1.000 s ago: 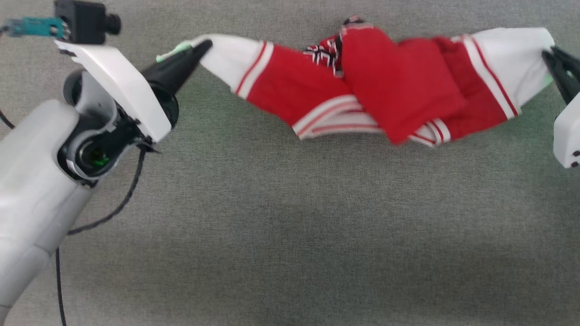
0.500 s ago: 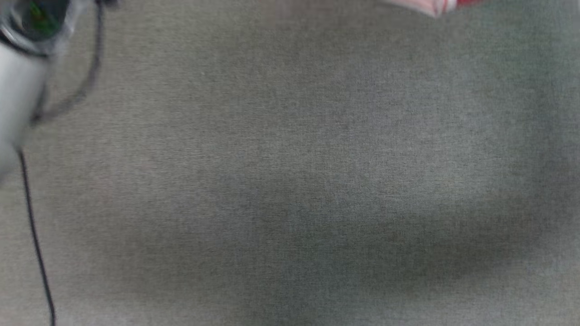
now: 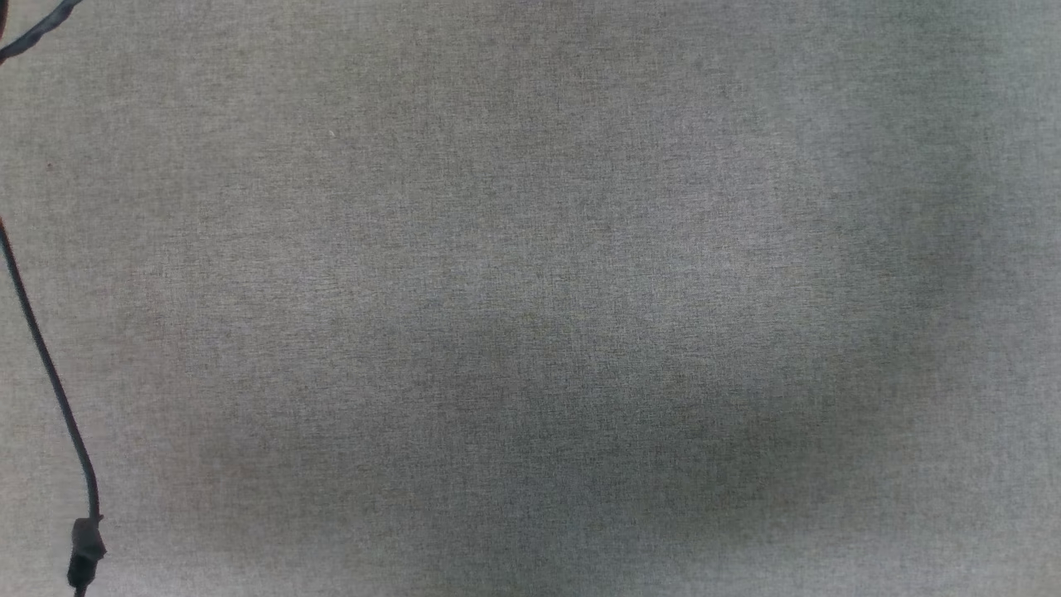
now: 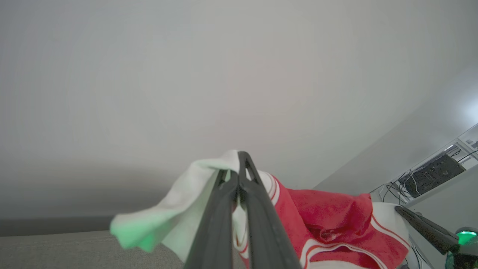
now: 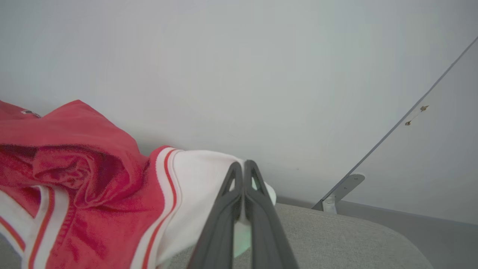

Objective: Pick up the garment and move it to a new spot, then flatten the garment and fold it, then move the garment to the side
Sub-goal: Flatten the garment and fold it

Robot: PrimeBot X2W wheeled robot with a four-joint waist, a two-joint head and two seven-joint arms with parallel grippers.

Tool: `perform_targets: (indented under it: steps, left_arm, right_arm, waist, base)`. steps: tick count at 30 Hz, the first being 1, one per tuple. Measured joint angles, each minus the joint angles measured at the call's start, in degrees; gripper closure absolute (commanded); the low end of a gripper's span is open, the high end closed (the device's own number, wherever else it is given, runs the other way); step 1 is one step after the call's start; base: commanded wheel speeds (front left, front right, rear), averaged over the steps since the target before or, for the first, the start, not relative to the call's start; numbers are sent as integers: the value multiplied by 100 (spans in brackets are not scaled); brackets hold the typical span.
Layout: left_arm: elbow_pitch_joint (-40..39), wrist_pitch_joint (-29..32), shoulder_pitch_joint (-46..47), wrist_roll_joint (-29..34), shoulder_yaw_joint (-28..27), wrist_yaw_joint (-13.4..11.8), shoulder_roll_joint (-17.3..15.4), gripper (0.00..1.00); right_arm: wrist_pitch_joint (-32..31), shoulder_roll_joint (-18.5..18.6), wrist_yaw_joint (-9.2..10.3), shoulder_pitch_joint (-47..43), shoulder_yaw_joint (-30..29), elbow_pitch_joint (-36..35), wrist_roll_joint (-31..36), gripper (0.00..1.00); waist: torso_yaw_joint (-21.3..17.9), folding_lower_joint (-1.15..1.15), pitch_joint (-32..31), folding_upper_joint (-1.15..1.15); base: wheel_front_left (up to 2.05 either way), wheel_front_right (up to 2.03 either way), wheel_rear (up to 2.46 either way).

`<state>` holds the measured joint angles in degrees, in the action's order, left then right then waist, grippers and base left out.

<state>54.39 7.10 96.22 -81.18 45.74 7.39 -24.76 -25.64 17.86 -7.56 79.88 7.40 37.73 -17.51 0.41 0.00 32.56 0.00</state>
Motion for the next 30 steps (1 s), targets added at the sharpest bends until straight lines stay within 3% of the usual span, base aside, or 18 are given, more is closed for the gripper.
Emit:
perform_targets:
  steps: [11,22,25,30]
  left_arm:
    - [84,-314,159,-8,40,1,1,100]
    - [704,-1467,834,-49,-292,2,214,100]
    - [687,-1368,806,-67,-232,10,283,100]
    - [147,-1177,201,-220,-165,10,5,100]
  right_arm:
    - [443,68,0,468,-138,575,-102,100]
    - [1981,-348,1,1542,-1148,1497,755,100]
    - [2028,-481,2,1591,-1113,1749,935,100]
    - [1986,-436,0,1201,-733,1862,715,100]
  waist:
    - [19,0,-1,0]
    - [-64,0,83,0]
    - [-35,0,64,0]
    - [4,0,-119,0]
  base:
    - [0,0,0]
    - [0,0,0]
    - [0,0,0]
    - [0,0,0]
